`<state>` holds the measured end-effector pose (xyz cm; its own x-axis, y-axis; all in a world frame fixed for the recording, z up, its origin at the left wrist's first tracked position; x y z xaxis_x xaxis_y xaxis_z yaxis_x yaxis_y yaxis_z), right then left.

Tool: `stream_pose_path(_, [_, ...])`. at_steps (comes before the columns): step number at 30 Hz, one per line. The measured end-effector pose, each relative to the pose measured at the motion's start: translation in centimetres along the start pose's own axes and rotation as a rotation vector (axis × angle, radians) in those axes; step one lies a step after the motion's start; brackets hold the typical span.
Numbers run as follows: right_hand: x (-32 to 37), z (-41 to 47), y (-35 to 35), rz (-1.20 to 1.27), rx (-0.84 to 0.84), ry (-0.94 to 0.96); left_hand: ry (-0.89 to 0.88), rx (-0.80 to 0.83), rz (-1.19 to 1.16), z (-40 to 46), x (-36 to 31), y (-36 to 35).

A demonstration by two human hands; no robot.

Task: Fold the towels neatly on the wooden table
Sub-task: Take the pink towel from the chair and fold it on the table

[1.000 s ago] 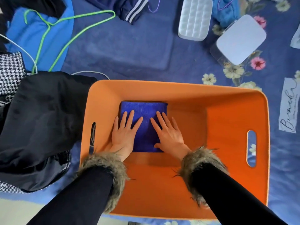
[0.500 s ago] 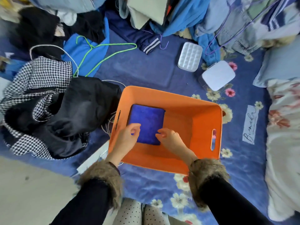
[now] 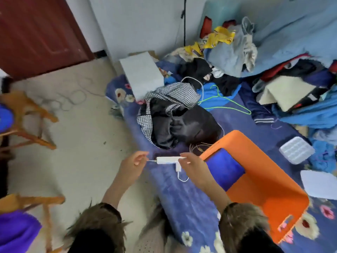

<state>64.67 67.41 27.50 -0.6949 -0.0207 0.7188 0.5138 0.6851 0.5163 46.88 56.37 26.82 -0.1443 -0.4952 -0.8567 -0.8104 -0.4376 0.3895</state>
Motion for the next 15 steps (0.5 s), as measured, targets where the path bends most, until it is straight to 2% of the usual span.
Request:
stream_pose_path(3, [5.5,0.5,-3.4,-0.098,0.06,0.122,0.068,-0.133,-0.05,-2.3,0.8,6.5])
stream_pose_path(5, [9.2,0.9,-6.0,-0.144,0.097,0.208,0.046,-0.247,-0.07,-3.6,1.4,10.9])
stream_pose_path(9, [15.7,1.5,-12.5,-0.246,0.244,0.328,0.098,-0.379,0.071,-6.0,4.8,17.9])
stream_pose_path(12, [20.5,2.1,-17.6,-0.353,0.268,0.442,0.14,-0.489,0.075,-7.2,8.4,23.3])
stream_pose_path(15, [25.1,3.3,-22.5,-0.358,0.304,0.505,0.176,-0.589,0.103,-7.2,11.6,29.1])
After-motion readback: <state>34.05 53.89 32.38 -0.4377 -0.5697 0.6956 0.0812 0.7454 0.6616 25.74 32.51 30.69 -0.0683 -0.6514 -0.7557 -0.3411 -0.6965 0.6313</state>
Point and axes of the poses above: each hand's wrist, its own z-axis towards the middle knuckle, its own y-axis out of the back of the hand, x = y × z, the point moved 7 cm from there along z, towards the middle knuckle, and after that the axes turned 3 degrees about -z, right-handed, at the moved point
